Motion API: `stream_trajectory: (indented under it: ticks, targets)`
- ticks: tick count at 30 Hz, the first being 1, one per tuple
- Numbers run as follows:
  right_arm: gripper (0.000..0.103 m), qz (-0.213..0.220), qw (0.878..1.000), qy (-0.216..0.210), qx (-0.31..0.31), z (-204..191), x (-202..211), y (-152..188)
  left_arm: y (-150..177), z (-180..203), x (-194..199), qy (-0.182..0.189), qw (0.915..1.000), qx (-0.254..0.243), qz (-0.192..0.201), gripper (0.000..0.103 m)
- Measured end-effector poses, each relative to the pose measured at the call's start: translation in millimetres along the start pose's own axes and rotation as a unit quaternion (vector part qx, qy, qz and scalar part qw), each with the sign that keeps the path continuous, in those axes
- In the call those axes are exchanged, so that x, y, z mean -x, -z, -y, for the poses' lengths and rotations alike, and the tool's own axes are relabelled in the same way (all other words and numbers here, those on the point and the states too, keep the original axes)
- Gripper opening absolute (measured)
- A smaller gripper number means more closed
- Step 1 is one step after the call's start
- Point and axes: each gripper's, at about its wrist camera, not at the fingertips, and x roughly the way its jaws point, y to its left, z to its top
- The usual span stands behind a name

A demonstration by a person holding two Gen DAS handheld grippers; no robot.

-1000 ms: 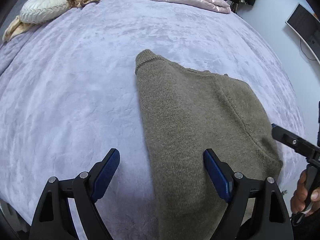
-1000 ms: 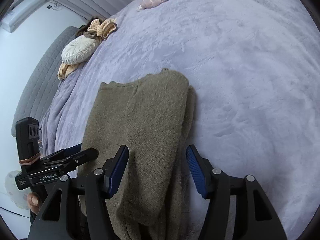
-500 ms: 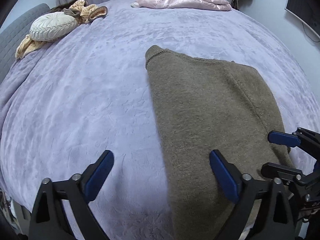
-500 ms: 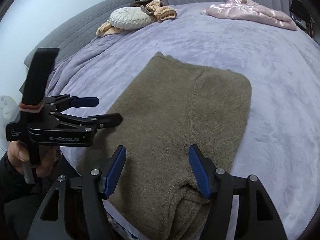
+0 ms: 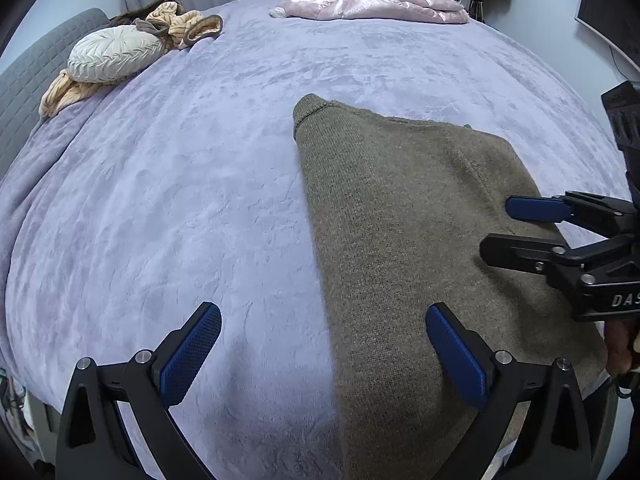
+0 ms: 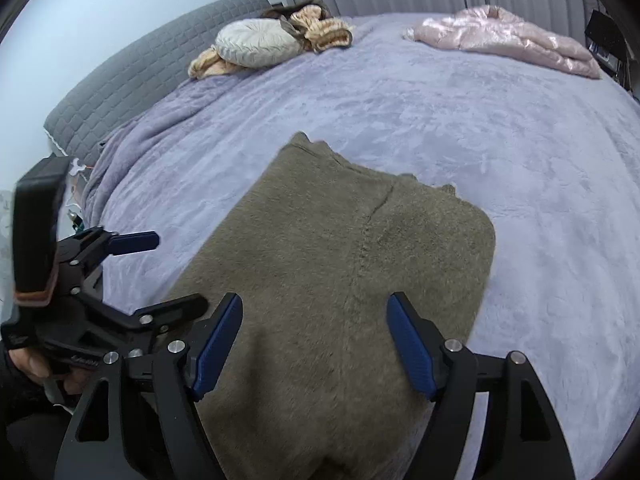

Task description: Fold small clothes

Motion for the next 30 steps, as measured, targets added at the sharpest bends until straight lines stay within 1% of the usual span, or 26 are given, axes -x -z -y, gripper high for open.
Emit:
stream_trajectory:
  ticks: [2, 4, 9, 10, 14, 16, 18, 20, 24, 27, 30]
  targets:
    - [0.079, -0.003, 1.0, -0.006, 0.0, 3, -9, -2, -1, 1, 1, -0.004, 1.0, -0.001, -0.001, 0.103]
    - [0.08, -0.006, 1.0, 0.008, 0.009, -4, -7, -3, -1, 2, 6, -0.007, 1.0, -0.002, 0.003, 0.103]
    - [0.08, 0.015, 0.999, 0.027, 0.026, -26, 23, 12, 0, 6, 21, 0.001, 0.9999, -0.002, 0.012, 0.103]
    - [0.08, 0.02, 0.999, 0.036, 0.032, -31, 30, 16, 1, 7, 24, 0.0, 0.9999, -0.001, 0.013, 0.103]
    - [0.08, 0.022, 0.993, 0.106, 0.05, -46, 50, 33, 3, 11, 32, -0.007, 0.9999, -0.001, 0.014, 0.103]
    - [0.08, 0.017, 0.991, 0.124, 0.042, -49, 57, 38, 6, 13, 33, -0.016, 0.9998, -0.003, 0.012, 0.103]
    - [0.08, 0.011, 0.99, 0.136, 0.028, -51, 61, 43, 8, 15, 35, -0.014, 0.9998, -0.002, 0.014, 0.103]
    - [0.08, 0.006, 0.99, 0.142, 0.026, -55, 63, 46, 10, 15, 36, -0.006, 0.9999, 0.002, 0.012, 0.103]
    - [0.08, -0.007, 0.984, 0.168, 0.049, -71, 62, 52, 14, 16, 35, 0.019, 0.9997, 0.013, 0.007, 0.103]
    - [0.08, -0.011, 0.983, 0.171, 0.062, -80, 60, 53, 15, 15, 34, 0.025, 0.9995, 0.021, 0.002, 0.103]
    - [0.08, -0.017, 0.983, 0.173, 0.062, -83, 58, 55, 18, 12, 36, 0.034, 0.9988, 0.034, 0.008, 0.103]
